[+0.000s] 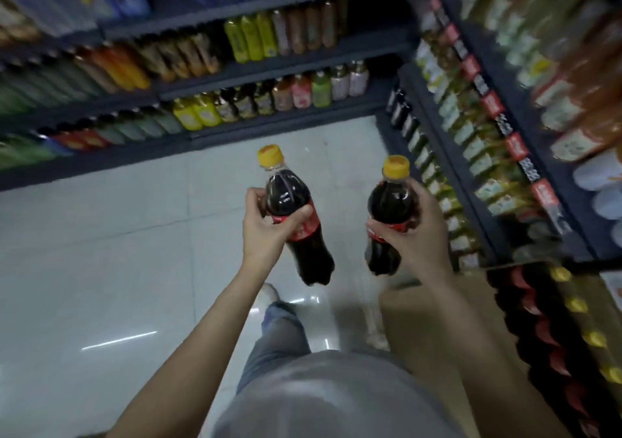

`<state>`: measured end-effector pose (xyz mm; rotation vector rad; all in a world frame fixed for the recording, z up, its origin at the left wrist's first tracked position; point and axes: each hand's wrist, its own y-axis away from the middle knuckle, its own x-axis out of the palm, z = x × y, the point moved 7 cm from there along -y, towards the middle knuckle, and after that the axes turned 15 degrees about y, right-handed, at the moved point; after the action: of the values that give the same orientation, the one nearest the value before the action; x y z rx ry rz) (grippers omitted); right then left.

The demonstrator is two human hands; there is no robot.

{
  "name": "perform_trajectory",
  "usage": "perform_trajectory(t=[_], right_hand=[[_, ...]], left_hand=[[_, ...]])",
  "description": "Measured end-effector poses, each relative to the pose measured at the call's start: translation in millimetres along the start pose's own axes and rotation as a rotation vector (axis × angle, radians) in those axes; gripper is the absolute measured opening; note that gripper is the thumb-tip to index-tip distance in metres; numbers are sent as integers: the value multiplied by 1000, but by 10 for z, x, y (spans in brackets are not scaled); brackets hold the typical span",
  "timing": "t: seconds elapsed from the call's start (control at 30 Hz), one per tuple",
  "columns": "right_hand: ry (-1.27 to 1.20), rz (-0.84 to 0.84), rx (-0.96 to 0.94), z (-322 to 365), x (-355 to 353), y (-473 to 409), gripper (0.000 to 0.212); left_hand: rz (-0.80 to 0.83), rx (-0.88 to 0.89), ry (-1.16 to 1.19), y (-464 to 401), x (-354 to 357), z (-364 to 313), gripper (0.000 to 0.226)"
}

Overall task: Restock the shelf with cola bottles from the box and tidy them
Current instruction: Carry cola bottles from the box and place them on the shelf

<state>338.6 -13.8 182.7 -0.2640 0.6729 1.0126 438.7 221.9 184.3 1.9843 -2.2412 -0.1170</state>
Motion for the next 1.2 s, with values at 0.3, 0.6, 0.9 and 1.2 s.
perform_trajectory(t=[0.3, 0.6, 0.9, 1.2], right_hand=[[-32, 183, -115, 2094, 2183, -691, 61], [9, 366, -357, 4007, 3855, -1522, 54], [-115, 338, -649, 6170, 4989, -2660, 51], [-204, 23, -835, 8037, 5622, -3509, 65]], left_hand=[[-247, 0, -245, -1024, -2575, -665, 61], [-481, 154, -308, -2208, -4356, -1425, 76], [-636, 452, -198, -3910, -5689, -2605, 72], [-625, 700, -1, -5880, -6632, -3609, 68]])
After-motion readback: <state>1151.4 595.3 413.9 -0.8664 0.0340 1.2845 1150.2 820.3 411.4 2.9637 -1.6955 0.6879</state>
